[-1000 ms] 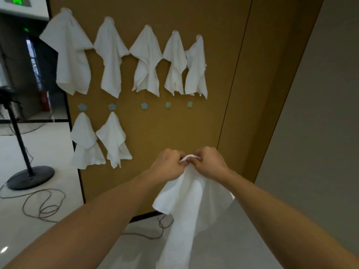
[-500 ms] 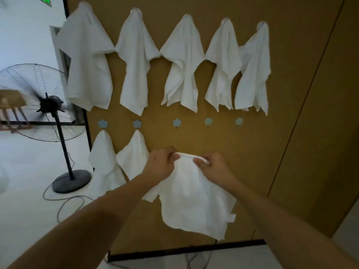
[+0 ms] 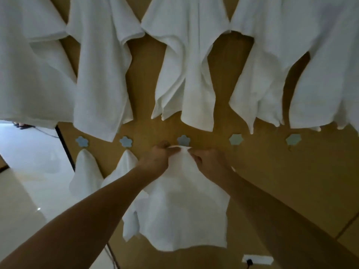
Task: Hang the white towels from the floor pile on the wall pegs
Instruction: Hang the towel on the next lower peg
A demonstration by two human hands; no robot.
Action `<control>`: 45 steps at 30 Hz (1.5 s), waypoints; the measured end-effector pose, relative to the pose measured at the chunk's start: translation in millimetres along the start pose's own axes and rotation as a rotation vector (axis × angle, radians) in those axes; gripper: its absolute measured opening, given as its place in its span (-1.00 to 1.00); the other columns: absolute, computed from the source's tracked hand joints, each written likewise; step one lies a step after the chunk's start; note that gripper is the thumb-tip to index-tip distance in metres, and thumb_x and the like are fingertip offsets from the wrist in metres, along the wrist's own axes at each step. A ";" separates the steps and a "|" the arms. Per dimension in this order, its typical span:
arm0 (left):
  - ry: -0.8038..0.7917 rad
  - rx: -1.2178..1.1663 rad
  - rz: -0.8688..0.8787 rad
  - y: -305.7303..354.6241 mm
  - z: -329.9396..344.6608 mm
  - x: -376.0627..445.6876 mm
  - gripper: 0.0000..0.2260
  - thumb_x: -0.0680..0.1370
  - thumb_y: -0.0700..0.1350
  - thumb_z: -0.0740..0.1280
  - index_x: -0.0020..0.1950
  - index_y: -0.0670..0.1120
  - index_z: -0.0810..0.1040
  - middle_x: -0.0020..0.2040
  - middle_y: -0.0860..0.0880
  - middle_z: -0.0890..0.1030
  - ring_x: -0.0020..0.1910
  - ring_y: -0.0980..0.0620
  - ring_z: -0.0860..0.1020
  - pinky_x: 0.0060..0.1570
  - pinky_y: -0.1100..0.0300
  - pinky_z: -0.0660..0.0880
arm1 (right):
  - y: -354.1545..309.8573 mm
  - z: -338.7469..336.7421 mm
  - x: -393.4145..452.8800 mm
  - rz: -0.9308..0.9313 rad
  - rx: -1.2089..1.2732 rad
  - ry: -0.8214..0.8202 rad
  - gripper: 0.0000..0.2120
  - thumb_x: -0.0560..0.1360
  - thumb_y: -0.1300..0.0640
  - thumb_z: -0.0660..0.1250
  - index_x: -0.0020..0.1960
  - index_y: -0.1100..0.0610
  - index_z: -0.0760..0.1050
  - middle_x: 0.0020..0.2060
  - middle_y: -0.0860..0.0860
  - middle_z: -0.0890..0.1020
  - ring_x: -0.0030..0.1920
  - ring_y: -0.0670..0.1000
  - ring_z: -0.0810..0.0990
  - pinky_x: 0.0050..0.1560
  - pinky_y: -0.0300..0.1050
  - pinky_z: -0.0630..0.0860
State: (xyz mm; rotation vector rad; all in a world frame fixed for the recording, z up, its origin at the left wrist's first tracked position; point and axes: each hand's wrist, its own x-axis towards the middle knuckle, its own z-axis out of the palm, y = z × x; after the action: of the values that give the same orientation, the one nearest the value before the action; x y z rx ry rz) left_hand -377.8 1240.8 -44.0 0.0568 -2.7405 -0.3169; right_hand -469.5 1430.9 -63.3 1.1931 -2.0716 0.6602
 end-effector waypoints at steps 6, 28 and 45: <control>0.107 0.023 0.017 -23.4 48.4 36.9 -0.59 0.58 -0.23 0.26 0.41 0.03 0.46 0.38 -0.14 0.46 0.26 -0.22 0.49 0.29 -0.02 0.45 | 45.5 65.1 11.8 0.130 0.017 0.056 -0.83 0.56 0.12 0.36 0.09 0.09 0.68 -0.37 0.12 0.66 -0.45 0.08 0.56 -0.42 -0.07 0.53; 0.243 -0.124 0.237 -62.9 137.1 11.2 -0.71 0.55 -0.04 0.19 0.11 -0.17 0.58 0.04 -0.14 0.56 -0.05 -0.09 0.55 -0.03 0.10 0.52 | -38.9 129.8 -38.4 0.606 -0.211 0.082 -0.73 0.58 0.11 0.29 0.13 0.28 0.60 0.05 0.24 0.58 0.01 0.22 0.54 0.04 0.13 0.47; 0.127 -0.271 0.453 -47.1 74.8 -49.4 -0.62 0.45 -0.21 0.32 0.28 -0.07 0.52 0.23 -0.07 0.50 0.15 -0.09 0.45 0.07 -0.01 0.47 | -127.3 79.3 -102.3 1.148 -0.130 -0.215 -0.43 0.57 -0.02 0.32 0.52 0.09 0.29 0.42 0.06 0.46 0.39 0.07 0.44 0.36 -0.11 0.36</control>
State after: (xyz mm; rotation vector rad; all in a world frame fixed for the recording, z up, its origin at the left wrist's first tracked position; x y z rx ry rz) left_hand -360.2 1214.8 -140.3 -0.5843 -2.4678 -0.5258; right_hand -341.3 1374.2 -178.8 -0.1302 -2.8452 0.8691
